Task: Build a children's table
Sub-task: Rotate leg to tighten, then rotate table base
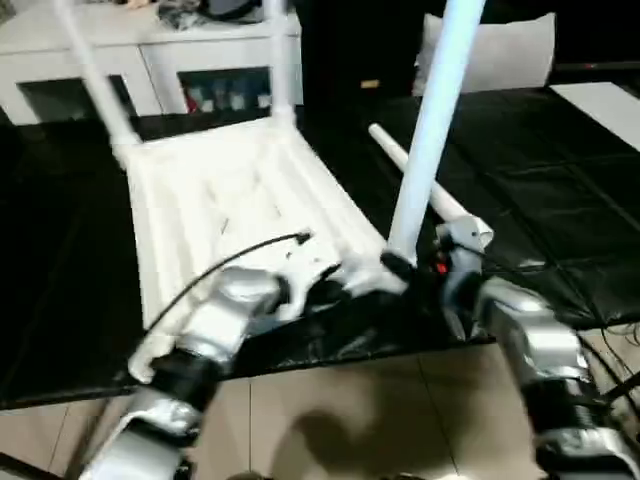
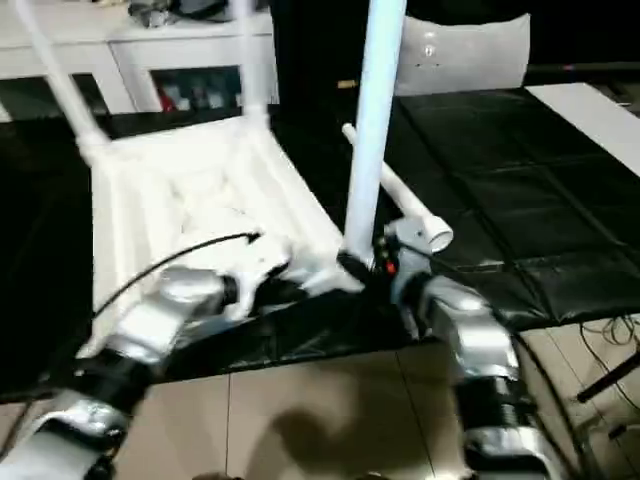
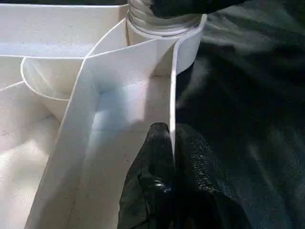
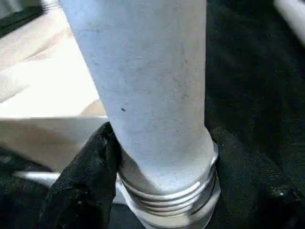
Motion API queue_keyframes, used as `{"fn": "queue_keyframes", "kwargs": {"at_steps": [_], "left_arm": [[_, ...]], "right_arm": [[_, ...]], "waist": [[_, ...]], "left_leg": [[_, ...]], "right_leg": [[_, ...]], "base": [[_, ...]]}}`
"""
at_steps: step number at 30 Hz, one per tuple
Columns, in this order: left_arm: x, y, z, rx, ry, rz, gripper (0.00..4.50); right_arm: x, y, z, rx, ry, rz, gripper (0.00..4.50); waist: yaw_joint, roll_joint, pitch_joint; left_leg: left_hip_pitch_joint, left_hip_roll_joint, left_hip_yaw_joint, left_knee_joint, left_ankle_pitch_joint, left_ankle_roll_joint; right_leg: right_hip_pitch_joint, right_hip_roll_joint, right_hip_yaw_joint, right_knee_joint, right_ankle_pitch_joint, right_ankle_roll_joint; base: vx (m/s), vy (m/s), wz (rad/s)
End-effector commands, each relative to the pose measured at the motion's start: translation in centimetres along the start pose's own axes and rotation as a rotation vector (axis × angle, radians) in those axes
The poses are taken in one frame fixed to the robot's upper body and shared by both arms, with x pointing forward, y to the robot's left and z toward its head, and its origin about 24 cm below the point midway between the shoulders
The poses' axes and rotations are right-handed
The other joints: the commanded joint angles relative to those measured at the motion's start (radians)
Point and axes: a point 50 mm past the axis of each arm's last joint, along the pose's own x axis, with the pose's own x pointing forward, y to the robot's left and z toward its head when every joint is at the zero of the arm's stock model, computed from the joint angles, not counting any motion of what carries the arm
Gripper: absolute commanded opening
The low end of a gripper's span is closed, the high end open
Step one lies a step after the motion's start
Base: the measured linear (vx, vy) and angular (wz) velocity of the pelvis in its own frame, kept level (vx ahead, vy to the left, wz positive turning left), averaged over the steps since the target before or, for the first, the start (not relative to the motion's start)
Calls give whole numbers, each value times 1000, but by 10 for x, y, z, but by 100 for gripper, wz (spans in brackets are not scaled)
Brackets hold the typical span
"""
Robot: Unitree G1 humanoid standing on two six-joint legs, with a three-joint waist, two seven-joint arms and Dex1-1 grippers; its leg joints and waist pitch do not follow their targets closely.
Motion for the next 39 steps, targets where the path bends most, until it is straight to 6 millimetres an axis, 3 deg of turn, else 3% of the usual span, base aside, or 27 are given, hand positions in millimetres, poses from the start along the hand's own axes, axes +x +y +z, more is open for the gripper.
{"fn": "queue_keyframes", "kwargs": {"at_steps": [1,2,6,8,16,17,19,20,21,22,23,27,28,30,31,33,36,37,39], "left_arm": [[16,-12,21,-26,-101,18,0],[20,-13,24,-17,-109,34,0],[21,-15,26,17,-103,44,0],[19,-15,24,41,-90,46,0],[19,-3,18,153,-61,147,0],[19,-1,19,178,-71,176,0],[20,-2,22,192,-106,198,0],[21,-3,24,156,-133,203,0],[21,-3,25,126,-151,203,44],[20,-4,27,81,-176,188,44],[16,-2,31,34,-223,183,55],[5,8,36,24,-272,246,75],[1,11,35,44,-265,253,75],[-6,16,34,87,-248,278,75],[-12,21,34,99,-242,317,75],[-22,30,33,102,-235,378,75],[-53,51,29,84,-202,520,75],[-77,65,22,81,-149,613,75],[-87,70,19,83,-125,647,75]], "right_arm": [[15,24,-9,11,47,45,260],[16,23,-8,22,33,10,316],[16,22,-3,37,-26,-18,351],[13,21,-3,12,-31,-31,375],[-9,16,-7,-28,-58,-55,436],[-13,17,-9,-21,-63,-40,444],[-21,20,-14,-31,-57,-20,444],[-25,22,-17,-15,-56,-8,444],[-27,24,-19,-4,-56,-2,450],[-29,24,-21,-31,-53,-12,450],[-30,24,-23,-37,-57,-33,450],[-29,29,-24,-10,-25,12,450],[-28,32,-25,-19,-15,45,450],[-25,37,-25,-34,1,89,450],[-24,40,-25,-43,12,104,450],[-21,42,-25,-59,19,117,450],[-15,45,-24,-78,44,120,450],[-13,45,-24,-58,52,121,450],[-12,45,-24,-48,54,119,450]], "waist": [[4,-22,-53],[5,-20,-55],[10,-15,-62],[11,-13,-63],[29,-17,-60],[26,-20,-57],[24,-19,-57],[25,-15,-58],[26,-14,-57],[28,-13,-60],[30,-15,-63],[34,-16,-68],[35,-20,-67],[37,-15,-67],[38,-23,-70],[39,-19,-71],[39,-21,-67],[38,-20,-66],[35,-18,-63]], "left_leg": [[4,23,-10,-69,-278,33],[2,24,-10,-69,-266,37],[-1,24,-7,-66,-222,55],[-1,24,-6,-65,-219,60],[1,27,-8,-71,-252,50],[-5,24,-10,-74,-267,46],[-1,25,-12,-75,-293,41],[1,25,-11,-74,-292,41],[3,27,-10,-74,-297,41],[1,28,-12,-74,-289,42],[-5,28,-12,-73,-262,43],[-7,31,-10,-65,-200,74],[-8,31,-9,-65,-198,82],[-10,31,-9,-63,-178,89],[-10,31,-8,-60,-157,91],[-13,31,-10,-58,-130,94],[-8,34,-8,-59,-141,87],[-6,35,-9,-62,-164,70],[-6,33,-9,-64,-178,59]], "right_leg": [[38,-46,32,-98,-454,-125],[39,-46,32,-94,-416,-133],[45,-44,33,-85,-290,-170],[47,-45,33,-82,-271,-183],[46,-46,34,-92,-355,-135],[50,-46,31,-95,-387,-117],[46,-48,32,-103,-437,-92],[44,-48,33,-103,-434,-94],[40,-47,34,-105,-430,-100],[43,-49,34,-101,-415,-106],[47,-50,33,-94,-368,-124],[49,-47,32,-75,-190,-191],[48,-47,31,-76,-191,-191],[49,-49,31,-76,-200,-185],[50,-48,32,-71,-175,-185],[50,-48,31,-63,-140,-190],[45,-48,31,-62,-163,-199],[44,-48,32,-60,-195,-196],[42,-45,32,-63,-220,-186]], "base": [[0,0,0],[0,0,0],[0,0,0],[0,0,0],[0,0,0],[0,0,0],[0,0,0],[0,0,0],[0,0,0],[0,0,0],[0,0,0],[0,0,0],[0,0,0],[0,0,0],[0,0,0],[0,0,0],[0,0,0],[0,0,0],[0,0,0]]}}
